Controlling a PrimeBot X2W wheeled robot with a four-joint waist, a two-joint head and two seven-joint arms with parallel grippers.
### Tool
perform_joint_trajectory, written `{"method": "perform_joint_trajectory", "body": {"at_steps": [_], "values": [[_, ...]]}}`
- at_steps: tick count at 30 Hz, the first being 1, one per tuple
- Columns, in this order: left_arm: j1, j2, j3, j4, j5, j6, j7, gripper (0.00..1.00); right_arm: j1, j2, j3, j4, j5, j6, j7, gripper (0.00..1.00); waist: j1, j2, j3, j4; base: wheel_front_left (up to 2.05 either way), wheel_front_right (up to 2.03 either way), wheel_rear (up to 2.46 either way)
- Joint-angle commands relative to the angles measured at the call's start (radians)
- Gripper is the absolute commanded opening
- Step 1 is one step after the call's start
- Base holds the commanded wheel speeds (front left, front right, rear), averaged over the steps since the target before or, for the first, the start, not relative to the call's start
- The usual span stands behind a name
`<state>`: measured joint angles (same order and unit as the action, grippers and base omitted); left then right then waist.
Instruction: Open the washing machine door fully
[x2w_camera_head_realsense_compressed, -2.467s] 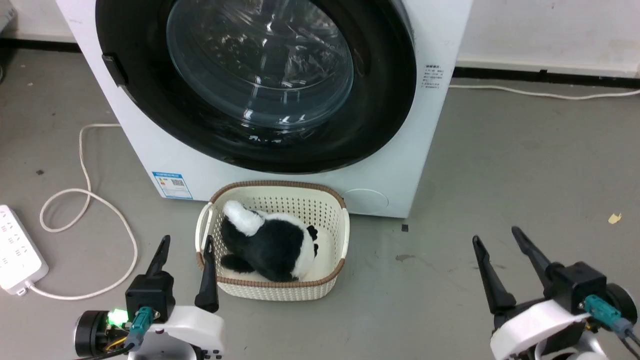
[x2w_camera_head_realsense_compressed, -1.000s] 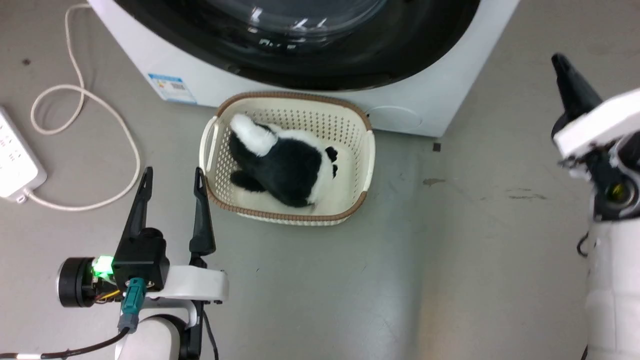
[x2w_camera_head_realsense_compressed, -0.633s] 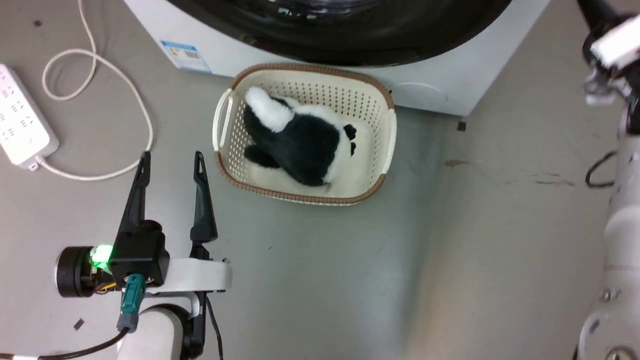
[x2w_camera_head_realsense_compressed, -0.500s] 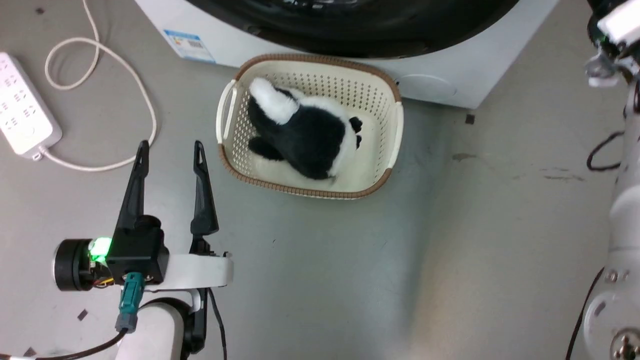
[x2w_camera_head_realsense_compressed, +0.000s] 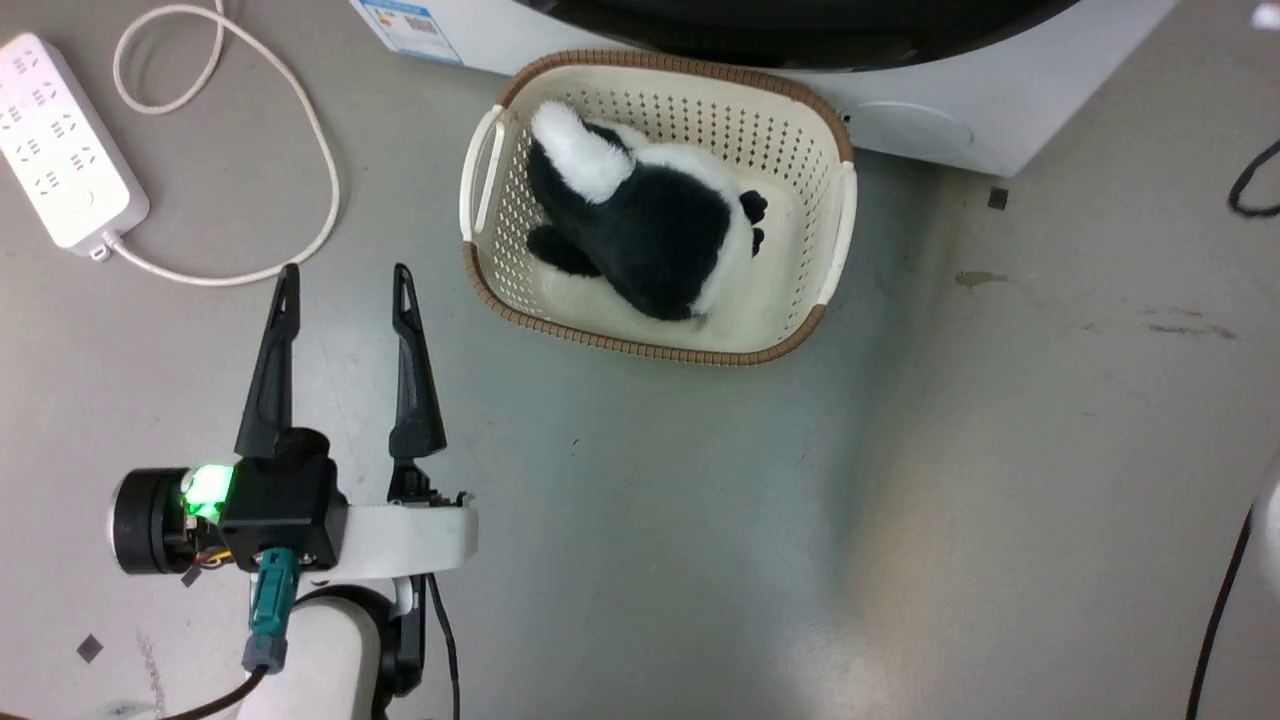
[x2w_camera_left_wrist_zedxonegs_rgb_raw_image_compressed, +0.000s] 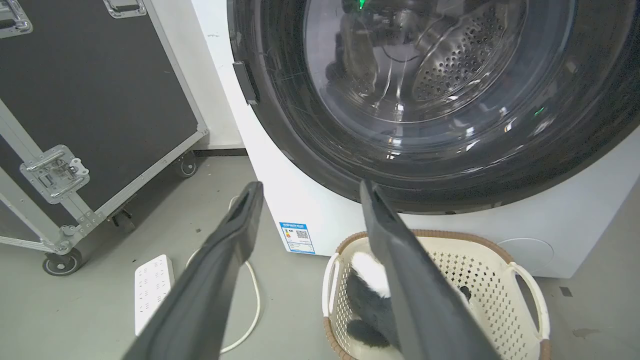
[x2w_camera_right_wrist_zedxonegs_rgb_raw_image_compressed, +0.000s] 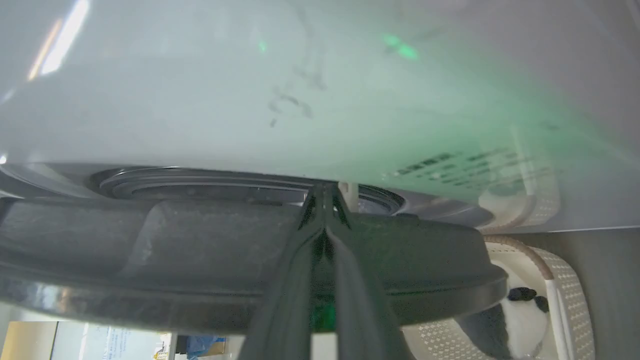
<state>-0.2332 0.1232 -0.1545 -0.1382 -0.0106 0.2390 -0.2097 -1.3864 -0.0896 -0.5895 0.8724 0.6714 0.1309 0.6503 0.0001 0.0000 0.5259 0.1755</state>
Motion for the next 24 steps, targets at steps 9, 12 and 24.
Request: {"method": "perform_joint_trajectory", "body": {"at_steps": [9,12,24], "values": [[-0.045,0.017,-0.018,-0.016,0.005,0.03,-0.029,1.0,-0.135,-0.008,-0.079,0.135,0.034,0.0,0.133,0.0,-0.0001,0.0,0.035,0.009,0.0,0.0,0.0],[-0.047,0.017,-0.021,-0.014,0.002,0.038,-0.035,1.0,-0.125,-0.009,-0.099,0.146,0.043,0.0,0.168,0.0,-0.0001,0.0,0.027,0.012,0.0,0.0,0.0],[-0.018,0.002,-0.05,0.02,-0.01,0.039,-0.052,1.0,0.062,0.031,-0.166,0.073,0.11,0.0,0.335,0.0,-0.0001,0.0,-0.095,0.008,0.0,0.0,0.0]]}}
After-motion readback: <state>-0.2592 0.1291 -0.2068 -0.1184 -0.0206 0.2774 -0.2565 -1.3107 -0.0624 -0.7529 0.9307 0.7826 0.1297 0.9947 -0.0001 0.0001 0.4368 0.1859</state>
